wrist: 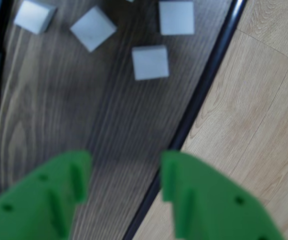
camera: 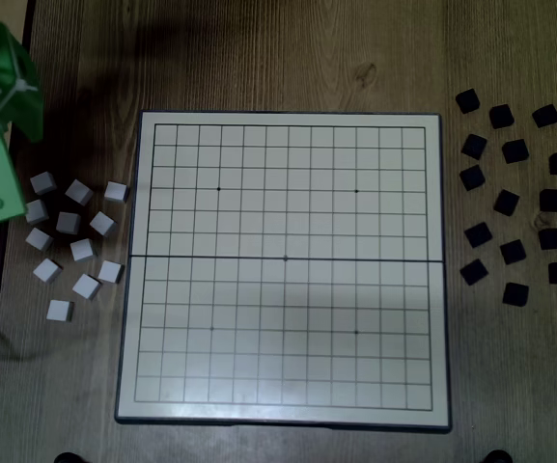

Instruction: Grasp a White stone and put it on the board on position (0,0).

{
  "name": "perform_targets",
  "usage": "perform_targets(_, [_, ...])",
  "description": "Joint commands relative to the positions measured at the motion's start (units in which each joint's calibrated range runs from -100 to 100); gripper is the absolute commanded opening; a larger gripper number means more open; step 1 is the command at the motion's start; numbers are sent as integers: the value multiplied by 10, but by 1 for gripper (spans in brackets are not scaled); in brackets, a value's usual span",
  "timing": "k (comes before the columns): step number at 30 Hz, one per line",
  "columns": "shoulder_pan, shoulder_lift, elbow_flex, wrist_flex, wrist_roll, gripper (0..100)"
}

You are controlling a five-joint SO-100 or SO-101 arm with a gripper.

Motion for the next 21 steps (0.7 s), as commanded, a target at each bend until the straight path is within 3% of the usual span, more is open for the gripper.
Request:
perform_targets(1, [-4,-15,-6,-23,3,13])
perform_targets(21, [-28,7,28,-63,2,14])
